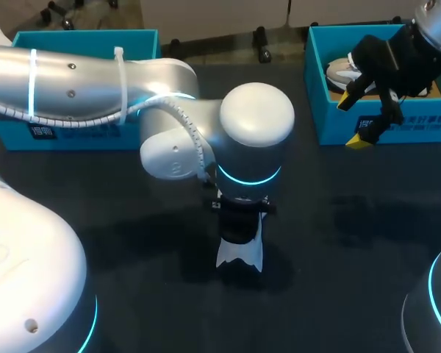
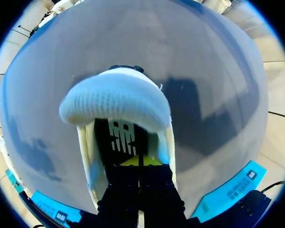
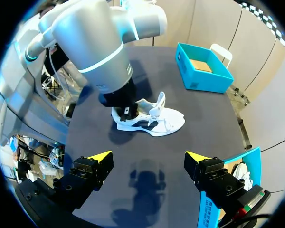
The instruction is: Take the shoe out of the shoebox, open the shoe tongue, remove and reinsert the insole, then place the shoe into the shoebox
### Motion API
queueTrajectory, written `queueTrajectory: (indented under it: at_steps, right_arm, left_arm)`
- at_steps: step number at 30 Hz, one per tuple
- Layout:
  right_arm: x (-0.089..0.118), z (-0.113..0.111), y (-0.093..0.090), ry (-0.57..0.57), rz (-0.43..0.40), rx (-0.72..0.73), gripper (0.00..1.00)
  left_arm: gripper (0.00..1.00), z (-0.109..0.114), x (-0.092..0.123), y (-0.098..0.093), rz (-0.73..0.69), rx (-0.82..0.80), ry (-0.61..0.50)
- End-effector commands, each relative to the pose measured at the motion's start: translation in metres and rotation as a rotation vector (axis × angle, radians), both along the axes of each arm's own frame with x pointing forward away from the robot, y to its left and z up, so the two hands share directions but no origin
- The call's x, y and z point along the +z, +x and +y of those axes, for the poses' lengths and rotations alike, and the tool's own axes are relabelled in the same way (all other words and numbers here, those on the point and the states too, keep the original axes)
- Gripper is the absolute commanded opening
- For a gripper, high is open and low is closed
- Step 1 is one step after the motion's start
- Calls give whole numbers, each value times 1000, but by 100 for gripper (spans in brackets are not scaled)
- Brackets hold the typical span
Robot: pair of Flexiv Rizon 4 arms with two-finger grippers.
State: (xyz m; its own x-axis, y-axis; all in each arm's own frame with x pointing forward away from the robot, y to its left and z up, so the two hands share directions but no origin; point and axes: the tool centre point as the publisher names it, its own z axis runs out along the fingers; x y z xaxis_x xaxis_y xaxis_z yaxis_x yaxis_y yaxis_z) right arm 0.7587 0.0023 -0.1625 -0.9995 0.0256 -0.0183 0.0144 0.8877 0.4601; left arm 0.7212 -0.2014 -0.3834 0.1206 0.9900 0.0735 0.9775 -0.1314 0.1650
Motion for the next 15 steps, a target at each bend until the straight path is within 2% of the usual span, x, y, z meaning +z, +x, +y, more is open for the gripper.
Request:
queueTrajectory:
  at_steps: [1, 15]
  right_arm:
    - [0, 1, 2, -4, 3, 0, 100]
    - [0, 1, 2, -4, 3, 0, 100]
  left_arm:
    - [0, 8, 11, 1, -13, -7, -3]
    - [0, 10, 31, 24, -85, -3, -14]
